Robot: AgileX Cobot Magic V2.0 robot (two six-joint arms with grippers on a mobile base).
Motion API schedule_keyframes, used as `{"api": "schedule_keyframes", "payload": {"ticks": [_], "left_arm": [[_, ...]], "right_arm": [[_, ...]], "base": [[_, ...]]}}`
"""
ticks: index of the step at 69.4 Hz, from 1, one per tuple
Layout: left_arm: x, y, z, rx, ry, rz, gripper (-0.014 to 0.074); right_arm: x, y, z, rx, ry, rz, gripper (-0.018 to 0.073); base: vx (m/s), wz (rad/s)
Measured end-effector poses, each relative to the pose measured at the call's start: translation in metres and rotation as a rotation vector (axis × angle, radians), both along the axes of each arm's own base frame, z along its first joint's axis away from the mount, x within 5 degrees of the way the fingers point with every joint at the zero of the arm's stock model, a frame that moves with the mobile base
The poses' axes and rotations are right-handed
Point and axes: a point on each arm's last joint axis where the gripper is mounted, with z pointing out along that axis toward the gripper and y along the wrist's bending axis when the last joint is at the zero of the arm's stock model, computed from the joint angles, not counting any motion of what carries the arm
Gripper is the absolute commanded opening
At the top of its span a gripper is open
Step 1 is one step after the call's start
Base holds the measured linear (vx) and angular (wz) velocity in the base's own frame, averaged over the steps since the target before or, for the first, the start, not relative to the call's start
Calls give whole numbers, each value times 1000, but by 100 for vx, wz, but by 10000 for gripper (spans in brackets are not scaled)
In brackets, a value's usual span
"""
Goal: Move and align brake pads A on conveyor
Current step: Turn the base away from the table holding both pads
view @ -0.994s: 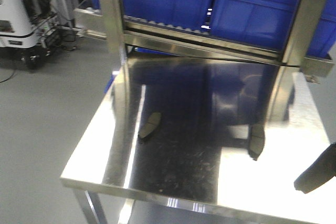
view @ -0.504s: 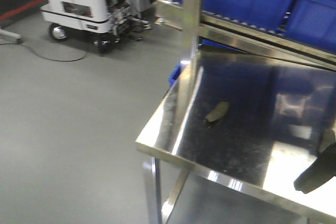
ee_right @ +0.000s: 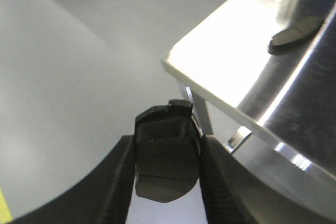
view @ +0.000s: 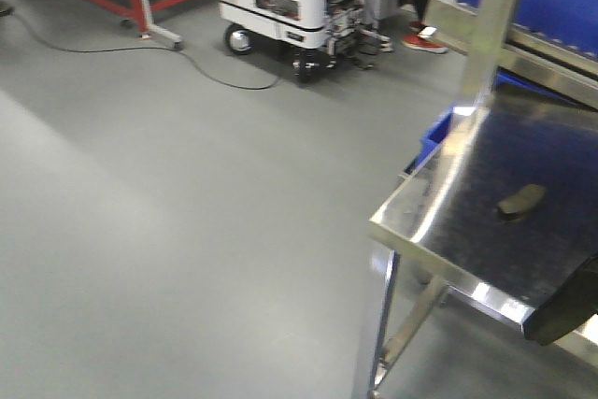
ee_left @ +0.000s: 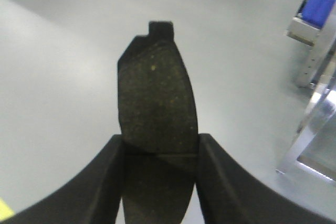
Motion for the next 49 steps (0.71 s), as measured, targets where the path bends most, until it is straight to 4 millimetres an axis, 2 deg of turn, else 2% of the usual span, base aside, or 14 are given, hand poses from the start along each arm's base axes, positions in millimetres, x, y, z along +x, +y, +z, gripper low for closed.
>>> {"api": "schedule_keyframes", "payload": {"ticks": [49], "left_arm": [[0,0,0,0,0,0,-6]], "right_arm": [[0,0,0,0,0,0,-12]], "base": [[-11,46]]}}
